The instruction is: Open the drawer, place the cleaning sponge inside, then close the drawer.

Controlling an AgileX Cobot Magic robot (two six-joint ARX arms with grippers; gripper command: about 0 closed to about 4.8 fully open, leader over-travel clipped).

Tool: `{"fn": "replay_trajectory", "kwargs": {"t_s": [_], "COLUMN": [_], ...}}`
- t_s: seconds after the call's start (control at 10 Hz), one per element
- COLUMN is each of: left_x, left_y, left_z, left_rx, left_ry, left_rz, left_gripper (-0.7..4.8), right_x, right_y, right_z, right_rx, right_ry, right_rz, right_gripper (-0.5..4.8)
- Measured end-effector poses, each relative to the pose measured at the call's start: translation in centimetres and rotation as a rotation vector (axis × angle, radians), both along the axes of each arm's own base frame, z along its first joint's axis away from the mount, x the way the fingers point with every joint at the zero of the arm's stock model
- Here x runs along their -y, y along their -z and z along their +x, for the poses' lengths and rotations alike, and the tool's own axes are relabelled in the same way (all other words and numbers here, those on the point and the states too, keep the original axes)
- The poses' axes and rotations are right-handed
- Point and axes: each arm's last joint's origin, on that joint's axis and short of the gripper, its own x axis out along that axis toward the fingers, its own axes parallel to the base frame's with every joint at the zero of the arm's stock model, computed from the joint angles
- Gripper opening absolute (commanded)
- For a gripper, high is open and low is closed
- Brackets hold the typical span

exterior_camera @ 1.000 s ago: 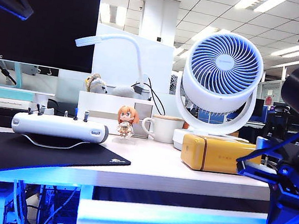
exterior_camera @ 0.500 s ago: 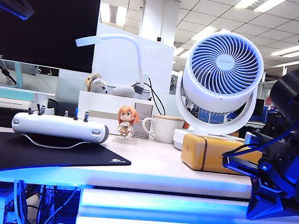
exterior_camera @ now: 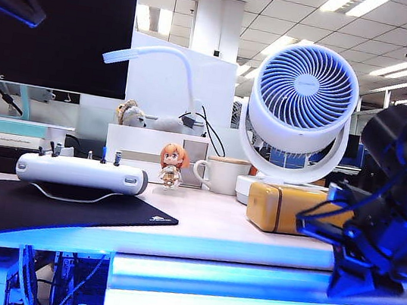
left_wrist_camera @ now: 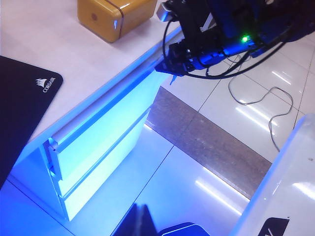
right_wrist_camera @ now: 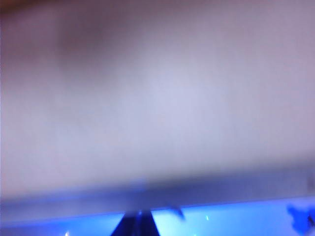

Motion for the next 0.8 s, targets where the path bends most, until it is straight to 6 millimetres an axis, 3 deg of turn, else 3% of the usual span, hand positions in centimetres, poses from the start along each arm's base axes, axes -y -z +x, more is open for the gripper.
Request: {"fn": "replay_trajectory", "kwargs": {"t_s": [0.3,0.5,0.7,0.8], "left_x": [0.0,0.0,-0.6,-0.8], "left_y": [0.0,0.0,-0.8,-1.2], "left_z": [0.0,0.0,-0.8,-1.0], "left_rx": [0.0,0.0,0.073,0.121], "left_ry": [0.0,0.0,-0.026,-0.063], "left_rz": [0.0,0.0,-0.031,-0.041], "left_gripper": [-0.06,-0.06,-0.06,-0.06], "right_x": [-0.3,-0.2,1.0,1.3], "right_y": [-0.6,-1.3,-11.5,-13.1], "right_z": [0.8,0.2,-3.8,-4.5], "right_rx": [0.032,-0.021,0.199,0.271], "right_ry": [-0.004,-0.036,-0.111,-0.131], "right_rz": [0.014,0.037,0.023,0.016], "right_gripper": [-0.07,-0.07,-0.07,-0.07]}}
